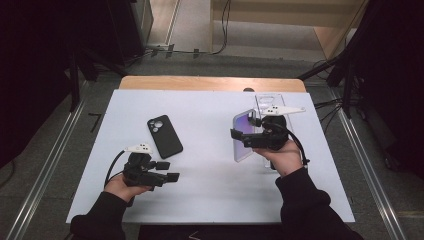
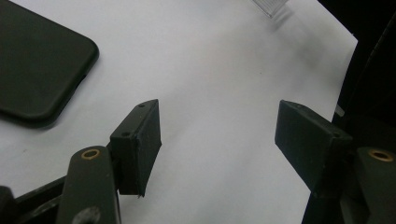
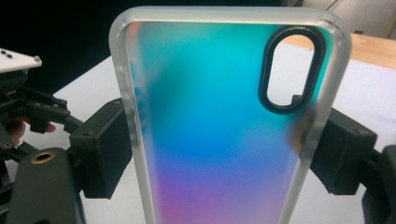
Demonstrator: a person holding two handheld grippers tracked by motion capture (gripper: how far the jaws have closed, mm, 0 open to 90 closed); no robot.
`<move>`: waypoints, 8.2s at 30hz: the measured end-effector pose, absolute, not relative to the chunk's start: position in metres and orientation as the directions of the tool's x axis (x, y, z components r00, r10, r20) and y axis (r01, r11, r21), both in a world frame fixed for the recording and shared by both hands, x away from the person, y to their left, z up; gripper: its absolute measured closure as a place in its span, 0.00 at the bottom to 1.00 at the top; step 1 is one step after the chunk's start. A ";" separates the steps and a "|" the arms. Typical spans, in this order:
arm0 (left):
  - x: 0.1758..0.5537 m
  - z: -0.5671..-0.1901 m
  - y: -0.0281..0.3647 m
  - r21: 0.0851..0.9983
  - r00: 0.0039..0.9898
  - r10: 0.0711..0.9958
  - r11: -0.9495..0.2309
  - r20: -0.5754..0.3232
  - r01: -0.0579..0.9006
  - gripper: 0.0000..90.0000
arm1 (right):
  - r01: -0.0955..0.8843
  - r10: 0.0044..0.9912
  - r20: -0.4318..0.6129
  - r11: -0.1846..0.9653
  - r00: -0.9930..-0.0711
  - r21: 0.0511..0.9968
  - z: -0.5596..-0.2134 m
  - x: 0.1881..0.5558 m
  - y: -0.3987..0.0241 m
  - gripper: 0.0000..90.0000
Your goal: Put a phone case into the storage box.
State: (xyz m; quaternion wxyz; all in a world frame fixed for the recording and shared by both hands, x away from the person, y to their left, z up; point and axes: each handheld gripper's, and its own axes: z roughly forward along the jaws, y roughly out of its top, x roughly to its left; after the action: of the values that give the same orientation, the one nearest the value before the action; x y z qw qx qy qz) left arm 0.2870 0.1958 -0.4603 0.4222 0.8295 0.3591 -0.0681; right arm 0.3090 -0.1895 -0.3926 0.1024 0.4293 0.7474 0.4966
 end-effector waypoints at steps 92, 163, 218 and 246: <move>0.291 -0.467 0.203 0.628 0.697 0.569 -0.363 -0.436 0.689 0.35 | 0.603 0.981 0.161 -0.062 -0.110 0.795 -0.437 0.478 -0.265 0.17; 0.303 -0.459 0.207 0.571 0.633 0.623 -0.338 -0.460 0.748 0.35 | 0.679 0.805 0.296 0.172 -0.514 0.713 -0.408 0.376 -0.211 0.05; 0.298 -0.456 0.200 0.597 0.680 0.559 -0.363 -0.474 0.715 0.35 | 0.654 0.629 0.323 0.406 -0.707 0.639 -0.471 0.248 -0.227 0.29; 0.299 -0.451 0.193 0.621 0.717 0.537 -0.393 -0.444 0.678 0.32 | 0.674 0.653 0.330 0.384 -0.682 0.631 -0.475 0.246 -0.241 0.29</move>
State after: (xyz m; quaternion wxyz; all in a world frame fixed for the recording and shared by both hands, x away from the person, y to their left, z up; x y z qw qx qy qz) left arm 0.2986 0.1932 -0.4511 0.4119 0.8300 0.3661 -0.0858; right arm 0.2458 -0.2406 -0.4745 -0.0131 0.3988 0.8318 0.3858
